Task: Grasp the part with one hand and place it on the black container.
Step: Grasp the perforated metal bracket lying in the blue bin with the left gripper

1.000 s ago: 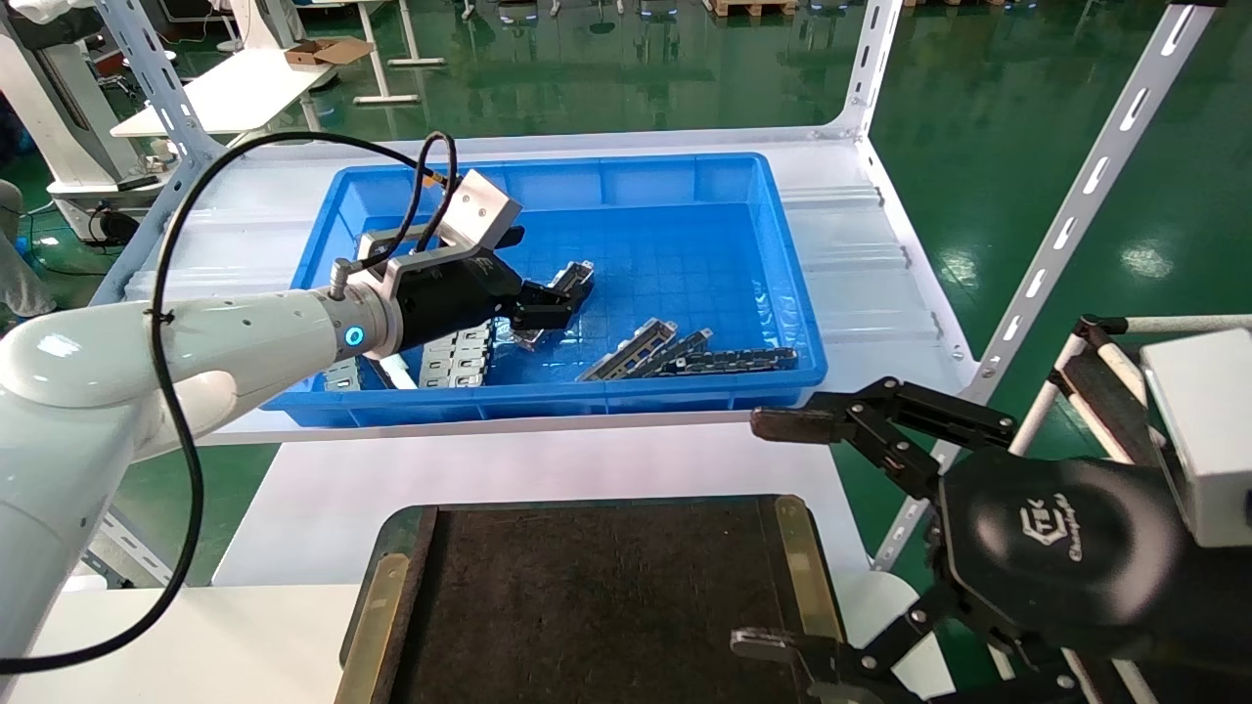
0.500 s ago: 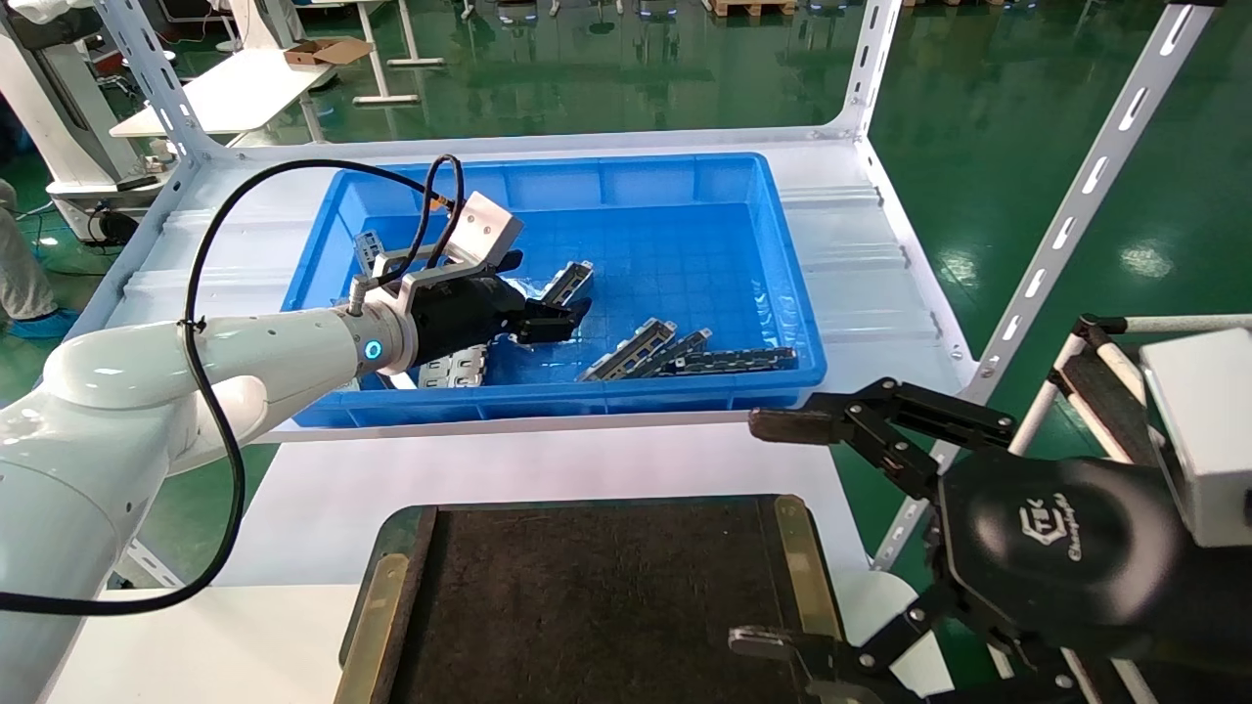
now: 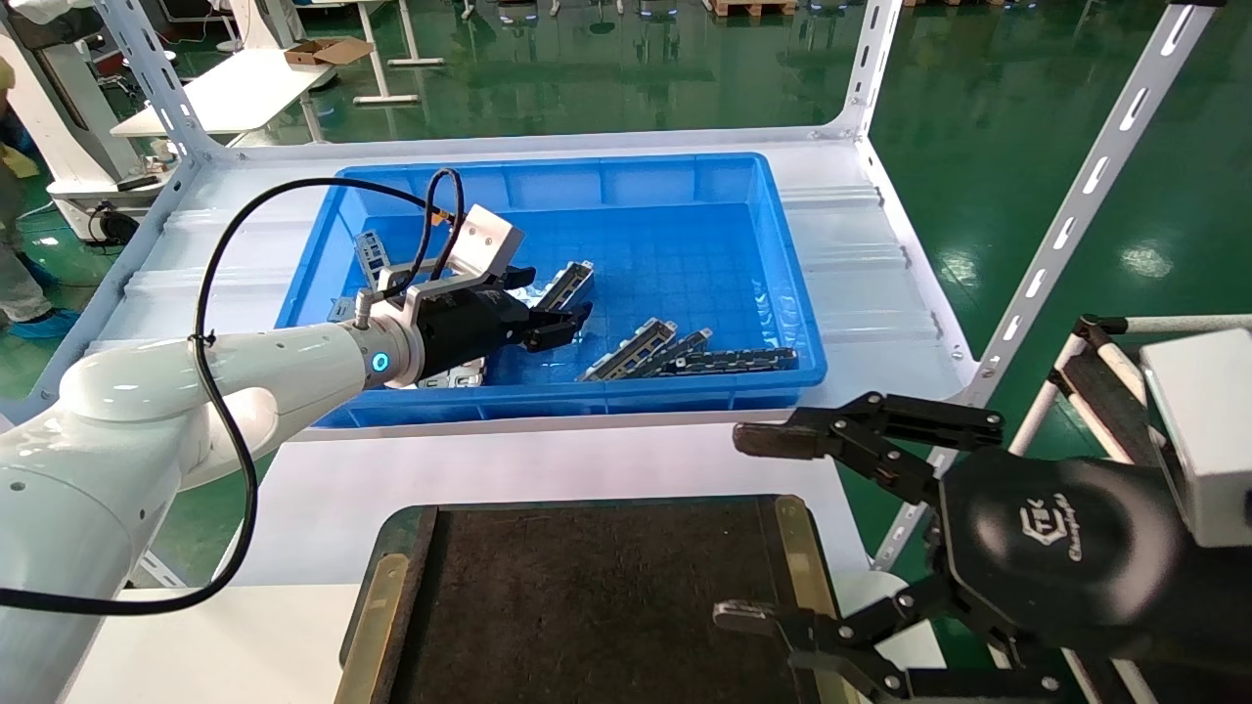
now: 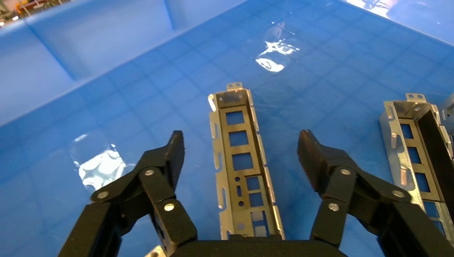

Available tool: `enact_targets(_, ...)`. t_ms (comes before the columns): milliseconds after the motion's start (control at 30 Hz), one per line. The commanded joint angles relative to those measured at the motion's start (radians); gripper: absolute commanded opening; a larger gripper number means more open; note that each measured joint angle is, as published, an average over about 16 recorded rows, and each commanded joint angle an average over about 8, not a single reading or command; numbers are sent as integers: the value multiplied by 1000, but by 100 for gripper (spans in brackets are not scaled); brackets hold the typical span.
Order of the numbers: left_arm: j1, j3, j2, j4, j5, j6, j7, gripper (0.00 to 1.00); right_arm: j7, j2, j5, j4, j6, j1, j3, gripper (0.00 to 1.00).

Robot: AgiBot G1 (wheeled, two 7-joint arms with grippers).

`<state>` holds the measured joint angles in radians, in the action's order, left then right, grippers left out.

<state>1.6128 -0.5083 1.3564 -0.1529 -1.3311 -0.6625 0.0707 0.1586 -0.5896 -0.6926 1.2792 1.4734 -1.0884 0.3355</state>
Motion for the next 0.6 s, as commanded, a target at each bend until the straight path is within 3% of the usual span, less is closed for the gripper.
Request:
enact_targets(33,-4,-4,2,-1,4,2,-3,0,0,0,0,0,0,0,0,0)
enact_targets(600,-13,-44,-2,-3,42,21,-35,0,0,0,0,0,0,0,0,0)
